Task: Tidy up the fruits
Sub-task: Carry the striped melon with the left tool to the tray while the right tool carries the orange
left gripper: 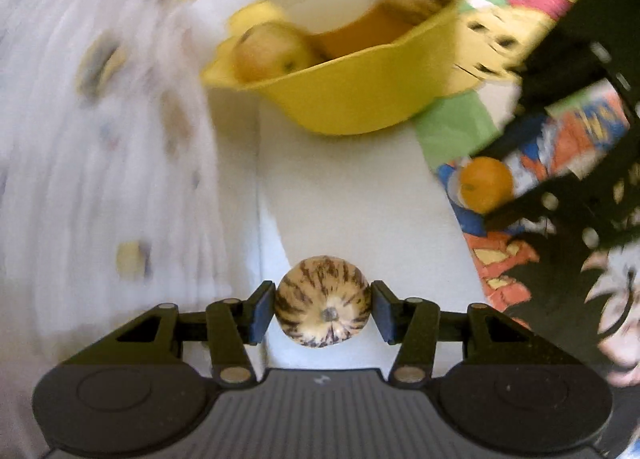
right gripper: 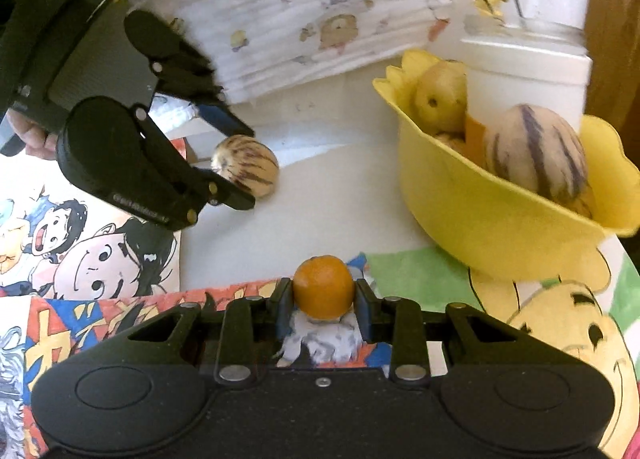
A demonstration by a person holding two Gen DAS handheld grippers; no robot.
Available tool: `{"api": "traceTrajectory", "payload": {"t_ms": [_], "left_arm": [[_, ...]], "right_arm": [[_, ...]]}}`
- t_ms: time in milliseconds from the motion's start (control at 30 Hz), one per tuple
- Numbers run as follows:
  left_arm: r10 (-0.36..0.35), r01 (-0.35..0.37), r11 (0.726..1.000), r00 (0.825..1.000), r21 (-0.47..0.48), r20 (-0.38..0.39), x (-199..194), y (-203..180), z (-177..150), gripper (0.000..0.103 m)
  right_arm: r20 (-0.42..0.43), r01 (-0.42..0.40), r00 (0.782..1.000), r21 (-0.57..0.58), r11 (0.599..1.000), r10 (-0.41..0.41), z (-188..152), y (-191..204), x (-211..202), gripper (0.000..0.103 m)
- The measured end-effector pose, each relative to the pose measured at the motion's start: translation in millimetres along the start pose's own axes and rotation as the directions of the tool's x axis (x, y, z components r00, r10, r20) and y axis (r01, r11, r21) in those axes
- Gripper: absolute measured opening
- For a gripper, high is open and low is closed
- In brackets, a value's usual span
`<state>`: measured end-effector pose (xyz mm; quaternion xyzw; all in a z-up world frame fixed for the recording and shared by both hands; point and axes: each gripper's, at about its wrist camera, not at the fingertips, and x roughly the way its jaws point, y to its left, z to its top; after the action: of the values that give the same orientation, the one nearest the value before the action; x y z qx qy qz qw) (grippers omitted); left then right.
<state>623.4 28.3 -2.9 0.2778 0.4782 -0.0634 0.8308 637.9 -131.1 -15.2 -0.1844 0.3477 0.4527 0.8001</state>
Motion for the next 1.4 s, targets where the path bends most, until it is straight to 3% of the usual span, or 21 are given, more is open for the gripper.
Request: {"api": "traceTrajectory", "payload": {"t_ms": [100,300,567,800,933,1100,1400], "left_arm": [[-0.01,0.012,0.994,1.0,-0.105,0.02,0.9,8.6,-5.5,0.056],[0.049,-0.043,0.991,0.998,-0.126,0.048,7.4,3.5,-13.0,0.056],[0.035,-0.015,0.977,0.995,-0.212,0.09,-2.2,5.6,-28.7,0.055],[-0.067,0.119,0.913,0.987,-0.391,0.143,-31.3,2.0,-55.8,0.055],[-0.082,0.17,0.877,0.975,-0.449,0.209,-56.5,-5.2,-63.8,0.055],[-0.074,0.223,0.838,0.951,-0.498,0.301,-103.3,-14.8,-62.1,0.055],[-0.044,0.266,0.784,0.925,-0.56,0.379,-207.2,-27.8,-62.2,0.055]], "right_arm": [[-0.011,0.008,1.0,0.019,1.0,-0.008,-6.5,-1.2,-4.0,0.034],[-0.003,0.031,1.0,0.032,0.999,-0.031,-9.4,5.7,-1.1,0.034],[0.016,0.037,0.999,0.099,0.994,-0.039,-11.6,8.3,-6.2,0.034],[0.073,0.035,0.996,0.141,0.989,-0.045,-9.7,13.1,-41.3,0.034],[0.129,0.042,0.99,0.167,0.985,-0.064,-5.0,19.3,-74.5,0.034],[0.24,0.054,0.966,0.188,0.981,-0.099,6.1,35.0,-135.8,0.034],[0.434,0.044,0.889,0.231,0.972,-0.144,13.2,85.3,-258.9,0.034]]}}
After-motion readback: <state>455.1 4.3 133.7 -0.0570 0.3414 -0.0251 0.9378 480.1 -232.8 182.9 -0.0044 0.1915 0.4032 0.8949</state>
